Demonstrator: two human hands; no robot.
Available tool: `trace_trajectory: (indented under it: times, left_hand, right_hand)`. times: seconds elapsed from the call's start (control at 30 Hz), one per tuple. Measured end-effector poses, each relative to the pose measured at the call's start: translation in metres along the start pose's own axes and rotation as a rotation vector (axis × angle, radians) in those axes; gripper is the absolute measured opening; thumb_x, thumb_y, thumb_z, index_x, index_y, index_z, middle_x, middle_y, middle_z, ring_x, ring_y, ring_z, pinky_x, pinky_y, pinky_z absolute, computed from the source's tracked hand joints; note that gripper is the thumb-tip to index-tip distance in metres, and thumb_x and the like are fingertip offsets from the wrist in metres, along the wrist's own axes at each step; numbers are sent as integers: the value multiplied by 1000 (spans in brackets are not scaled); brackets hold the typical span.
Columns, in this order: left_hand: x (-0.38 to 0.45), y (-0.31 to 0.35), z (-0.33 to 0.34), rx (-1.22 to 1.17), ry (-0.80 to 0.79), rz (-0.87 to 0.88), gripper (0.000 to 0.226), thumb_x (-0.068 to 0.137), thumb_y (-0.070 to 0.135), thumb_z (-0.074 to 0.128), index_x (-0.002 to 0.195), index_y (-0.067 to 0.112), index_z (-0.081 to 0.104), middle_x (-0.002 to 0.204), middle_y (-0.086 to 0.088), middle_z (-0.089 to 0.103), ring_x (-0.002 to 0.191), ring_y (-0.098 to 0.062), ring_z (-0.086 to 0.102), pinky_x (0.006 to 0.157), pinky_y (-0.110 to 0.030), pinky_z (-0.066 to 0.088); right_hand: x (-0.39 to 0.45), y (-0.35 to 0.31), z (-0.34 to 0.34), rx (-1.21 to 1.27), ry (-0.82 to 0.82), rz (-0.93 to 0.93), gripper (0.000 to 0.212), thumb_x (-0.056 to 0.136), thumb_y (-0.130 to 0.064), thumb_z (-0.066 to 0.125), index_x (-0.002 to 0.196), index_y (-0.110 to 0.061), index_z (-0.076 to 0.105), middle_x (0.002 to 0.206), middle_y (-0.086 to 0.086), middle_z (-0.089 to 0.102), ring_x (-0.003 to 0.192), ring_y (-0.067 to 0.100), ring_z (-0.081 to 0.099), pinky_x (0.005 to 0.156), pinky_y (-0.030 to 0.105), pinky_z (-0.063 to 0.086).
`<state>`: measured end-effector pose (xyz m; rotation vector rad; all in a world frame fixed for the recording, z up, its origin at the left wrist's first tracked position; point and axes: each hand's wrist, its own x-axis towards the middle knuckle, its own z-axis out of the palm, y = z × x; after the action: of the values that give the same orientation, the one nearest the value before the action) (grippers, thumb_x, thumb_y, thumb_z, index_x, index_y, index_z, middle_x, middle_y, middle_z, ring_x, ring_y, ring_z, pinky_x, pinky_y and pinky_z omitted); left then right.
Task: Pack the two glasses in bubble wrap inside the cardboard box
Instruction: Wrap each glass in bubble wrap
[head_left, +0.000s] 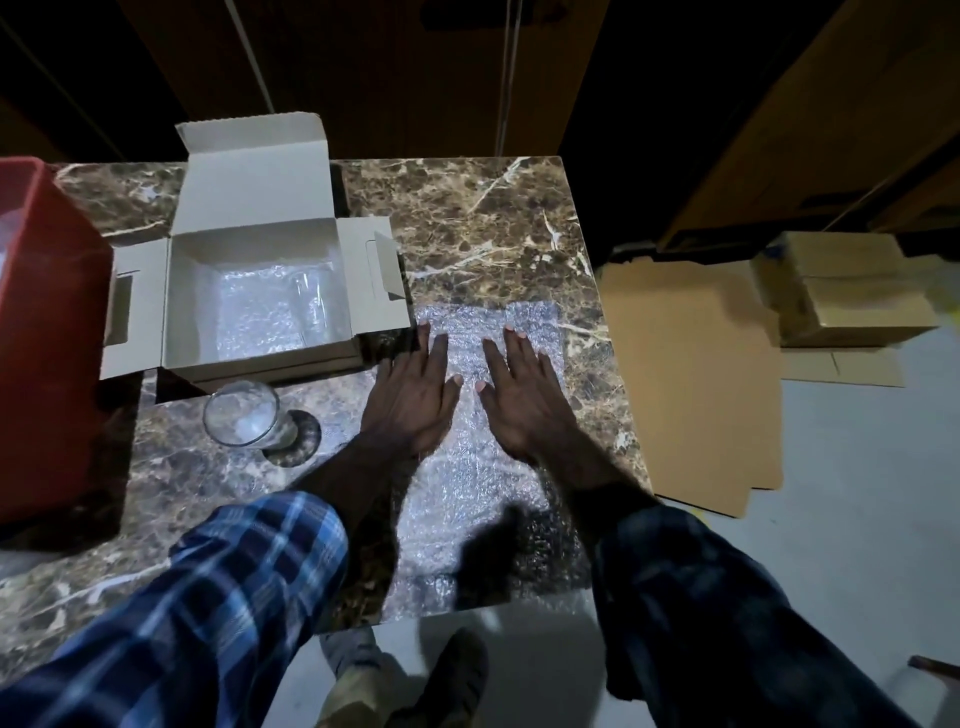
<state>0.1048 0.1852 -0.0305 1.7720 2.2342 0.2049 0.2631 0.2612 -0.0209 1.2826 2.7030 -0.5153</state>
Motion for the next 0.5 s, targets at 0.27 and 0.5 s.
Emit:
trace_trajectory:
  times: [0.27,0.5]
  left_hand:
    - [-40,0,1,7,58,148,66,105,47,19,159,8,15,167,-15,5,155,-30,4,125,-48,0]
    - [-75,-9,17,51,-13,118,70,104,56,14,160,16,8,168,-6,0,155,-19,-6,123,-39,-11]
  right_hand:
    - [-67,9,21,-4,73,-53,66,107,-53,18,160,-17,4,166,7,-12,153,19,-13,124,38,-8]
    - [-104,27,29,-96,51,-30,69,104,-59,15,160,-21,2,166,5,-11,153,18,-10,122,37,-13]
